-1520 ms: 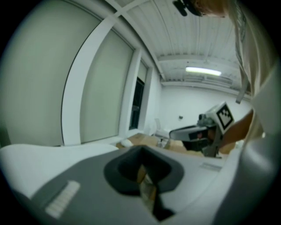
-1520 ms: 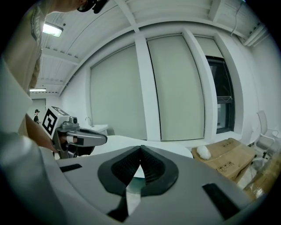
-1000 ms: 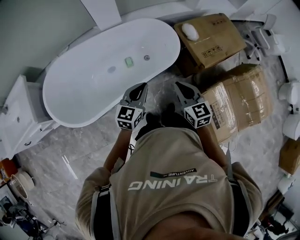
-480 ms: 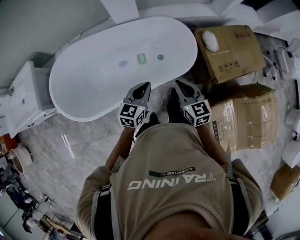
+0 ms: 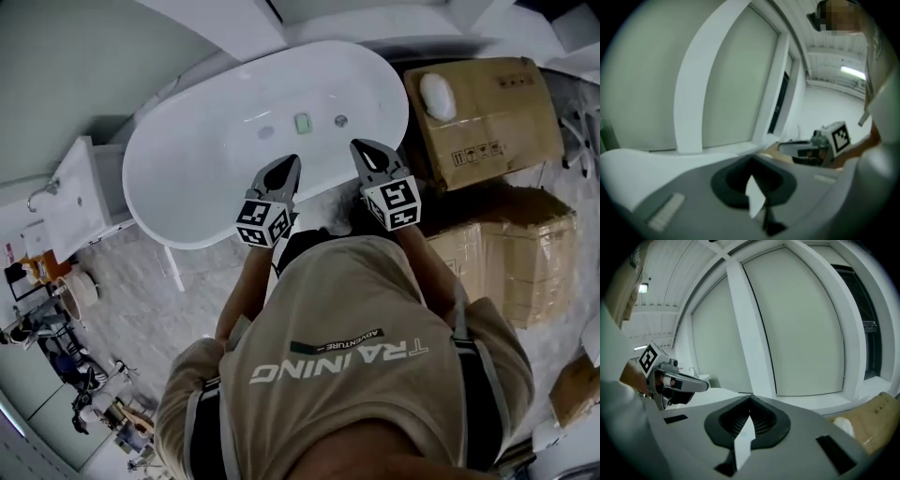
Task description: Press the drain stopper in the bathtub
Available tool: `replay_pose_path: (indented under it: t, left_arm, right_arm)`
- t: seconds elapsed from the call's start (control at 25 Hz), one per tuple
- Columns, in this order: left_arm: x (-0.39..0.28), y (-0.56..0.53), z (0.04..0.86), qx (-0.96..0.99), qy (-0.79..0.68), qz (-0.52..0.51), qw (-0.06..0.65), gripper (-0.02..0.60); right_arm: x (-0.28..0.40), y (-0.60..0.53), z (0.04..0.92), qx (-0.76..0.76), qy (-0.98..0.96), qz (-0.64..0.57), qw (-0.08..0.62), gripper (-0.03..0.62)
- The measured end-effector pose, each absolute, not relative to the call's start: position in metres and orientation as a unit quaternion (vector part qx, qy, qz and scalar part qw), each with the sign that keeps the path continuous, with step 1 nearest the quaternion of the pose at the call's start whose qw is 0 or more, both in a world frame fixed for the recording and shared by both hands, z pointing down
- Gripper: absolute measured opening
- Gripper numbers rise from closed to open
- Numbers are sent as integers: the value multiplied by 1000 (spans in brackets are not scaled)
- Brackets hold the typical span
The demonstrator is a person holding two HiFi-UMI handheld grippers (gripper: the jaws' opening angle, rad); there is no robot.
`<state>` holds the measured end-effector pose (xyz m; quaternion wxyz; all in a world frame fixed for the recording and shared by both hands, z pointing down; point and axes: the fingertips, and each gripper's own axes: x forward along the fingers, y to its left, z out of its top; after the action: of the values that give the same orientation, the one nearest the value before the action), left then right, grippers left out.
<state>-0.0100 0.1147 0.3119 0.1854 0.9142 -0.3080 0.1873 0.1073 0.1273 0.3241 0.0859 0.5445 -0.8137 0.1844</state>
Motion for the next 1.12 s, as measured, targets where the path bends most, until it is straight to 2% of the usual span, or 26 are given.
replay_pose_path:
  t: [0.16,0.48,0.64,1.12]
  left_arm:
    - [1,95,320,906,-322,201,188,2]
    - [-16,62,349,897,-329,215,203,2]
    - [-26,46,373,897,-319,201,232,2]
    - [-18,-19,473,892,-300,217,260,2]
  right_arm:
    - [107,102,337,511,-836,146,135,9]
    - [99,85,367,498,-837,151,166,9]
    - [87,80,371,486,-834,140,221,9]
    - [93,50,473,482,-789,255,284,9]
